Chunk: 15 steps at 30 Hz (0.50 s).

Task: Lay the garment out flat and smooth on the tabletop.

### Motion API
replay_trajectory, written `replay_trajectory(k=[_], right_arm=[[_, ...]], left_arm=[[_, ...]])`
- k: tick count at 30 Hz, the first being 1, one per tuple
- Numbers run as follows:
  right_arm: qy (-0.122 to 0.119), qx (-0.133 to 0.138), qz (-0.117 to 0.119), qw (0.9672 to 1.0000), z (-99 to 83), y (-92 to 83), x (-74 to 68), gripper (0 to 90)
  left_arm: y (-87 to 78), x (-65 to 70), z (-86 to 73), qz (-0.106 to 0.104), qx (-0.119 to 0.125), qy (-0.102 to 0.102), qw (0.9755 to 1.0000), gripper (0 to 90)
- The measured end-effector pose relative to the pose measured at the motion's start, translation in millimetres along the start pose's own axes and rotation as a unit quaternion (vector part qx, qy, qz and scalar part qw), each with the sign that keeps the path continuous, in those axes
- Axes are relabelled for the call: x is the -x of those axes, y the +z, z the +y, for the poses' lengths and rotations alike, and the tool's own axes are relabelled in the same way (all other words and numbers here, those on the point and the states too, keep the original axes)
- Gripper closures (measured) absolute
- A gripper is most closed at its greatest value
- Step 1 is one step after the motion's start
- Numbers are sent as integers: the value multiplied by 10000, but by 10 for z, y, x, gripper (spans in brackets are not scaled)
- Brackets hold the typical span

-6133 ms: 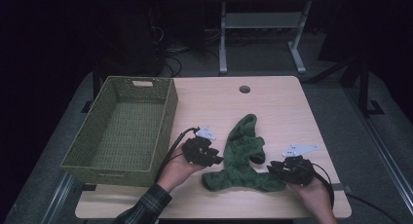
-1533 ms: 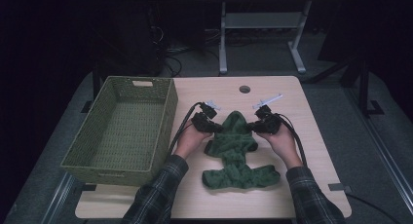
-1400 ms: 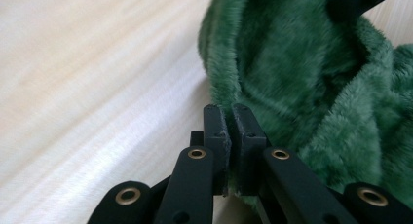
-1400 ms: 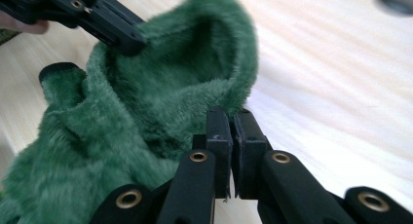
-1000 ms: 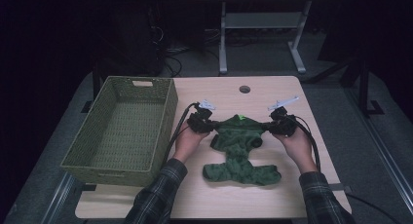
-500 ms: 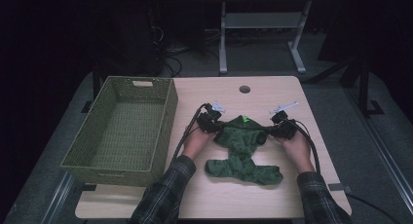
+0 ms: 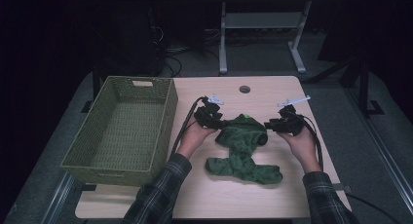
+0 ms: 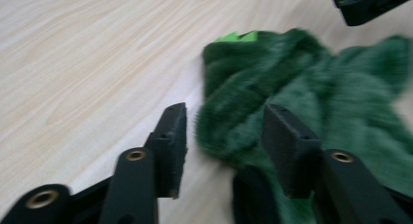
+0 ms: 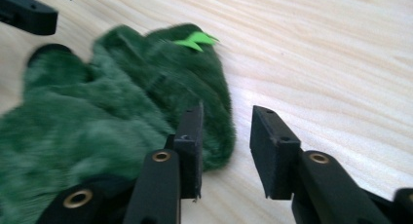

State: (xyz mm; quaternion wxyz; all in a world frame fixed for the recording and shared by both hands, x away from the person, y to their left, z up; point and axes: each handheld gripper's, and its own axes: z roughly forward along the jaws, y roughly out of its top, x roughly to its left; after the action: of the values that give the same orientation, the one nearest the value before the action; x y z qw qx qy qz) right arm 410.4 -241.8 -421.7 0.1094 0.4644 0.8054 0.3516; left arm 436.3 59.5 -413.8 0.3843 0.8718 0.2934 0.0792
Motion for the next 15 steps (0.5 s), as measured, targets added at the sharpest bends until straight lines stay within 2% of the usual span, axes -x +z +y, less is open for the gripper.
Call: replay_trajectory(k=[2,3,6,7,11,12,15], right_arm=[[-35,25,21,10000,12,-38,-24,649],[-52,68,50,10000,28,-107,-85,650],[-146,38,76,9999,18,-152,-159,649],[-155,27,83,9998,9,-167,-182,648],[-203,65,120,9997,-30,-210,-244,646],[-193,78,175,9996,-55,-239,-285,646],[-278,188,248,9991,-94,-275,-360,646]], left_arm=[[-49,21,-10,-43,3,17,10000,473],[-132,76,-52,-60,96,32,9999,468],[-216,107,-97,-107,49,80,9999,436],[-287,152,-159,-135,54,50,9999,431],[-364,236,-279,-196,-12,62,9998,392],[-425,290,-355,-174,-108,163,9997,380],[-487,341,-432,-210,-43,125,9997,345]])
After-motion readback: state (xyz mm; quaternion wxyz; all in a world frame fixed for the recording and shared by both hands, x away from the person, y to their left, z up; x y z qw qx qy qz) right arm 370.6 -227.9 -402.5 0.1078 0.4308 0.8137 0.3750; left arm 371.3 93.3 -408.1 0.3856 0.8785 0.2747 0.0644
